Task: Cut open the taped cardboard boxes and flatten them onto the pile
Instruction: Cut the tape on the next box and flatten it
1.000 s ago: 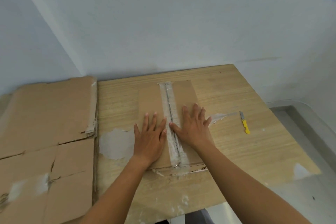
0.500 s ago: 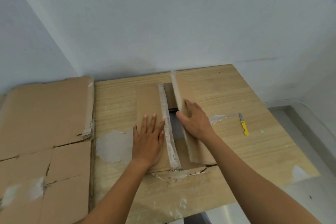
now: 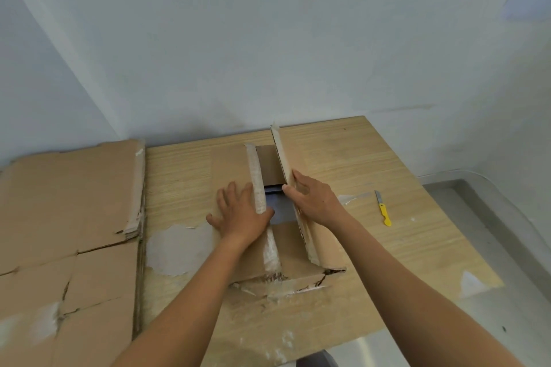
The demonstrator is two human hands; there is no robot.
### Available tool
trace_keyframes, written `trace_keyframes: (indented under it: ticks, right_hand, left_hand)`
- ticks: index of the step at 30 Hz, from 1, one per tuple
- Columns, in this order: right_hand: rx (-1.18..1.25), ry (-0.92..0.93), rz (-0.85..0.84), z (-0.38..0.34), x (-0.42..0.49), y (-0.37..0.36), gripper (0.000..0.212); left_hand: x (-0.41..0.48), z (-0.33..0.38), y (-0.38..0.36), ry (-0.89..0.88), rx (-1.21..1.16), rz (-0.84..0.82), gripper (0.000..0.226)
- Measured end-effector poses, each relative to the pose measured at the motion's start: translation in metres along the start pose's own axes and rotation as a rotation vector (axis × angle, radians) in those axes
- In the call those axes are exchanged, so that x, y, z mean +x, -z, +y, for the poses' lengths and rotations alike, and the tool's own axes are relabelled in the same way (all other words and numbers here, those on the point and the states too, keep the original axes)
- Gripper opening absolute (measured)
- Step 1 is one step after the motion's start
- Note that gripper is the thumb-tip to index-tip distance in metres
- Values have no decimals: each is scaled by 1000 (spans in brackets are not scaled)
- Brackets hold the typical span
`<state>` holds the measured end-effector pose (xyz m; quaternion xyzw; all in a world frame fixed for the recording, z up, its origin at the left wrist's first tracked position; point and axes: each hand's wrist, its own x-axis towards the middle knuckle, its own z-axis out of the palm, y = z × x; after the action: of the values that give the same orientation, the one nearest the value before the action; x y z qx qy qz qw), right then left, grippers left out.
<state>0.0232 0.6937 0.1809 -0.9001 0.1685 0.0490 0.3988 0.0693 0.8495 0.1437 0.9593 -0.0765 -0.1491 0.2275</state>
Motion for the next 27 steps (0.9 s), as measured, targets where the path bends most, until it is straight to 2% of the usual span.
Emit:
trace_keyframes:
  ticks: [8,14,16,18,23,26,27]
  right_hand:
    - [18,10,-18,2,0,7,64]
    - [27,86,4,1,-5,28,51]
    - [22,84,6,2,-6,38,40]
    - [-46,102,23,8,-4,49,15]
    - [-190,86,91,16,-3,74,27]
    - [-375,19,139,24,-1,80,14]
    - [-439,-10,165,27,-1,80,18]
  left_hand:
    - [-13,-23,51,-123,-524,0,64]
    - [-16,-58,90,-140,-589,34,58]
    - [-14,-72,100,-149,-533,41,60]
    - [-13,-83,107,-164,-468,39,58]
    - [-13,-100,104,-86,-12,130,62]
    - [-12,-100,94,46,381,82,80]
    - [-10,-99,89,48,499,61,81]
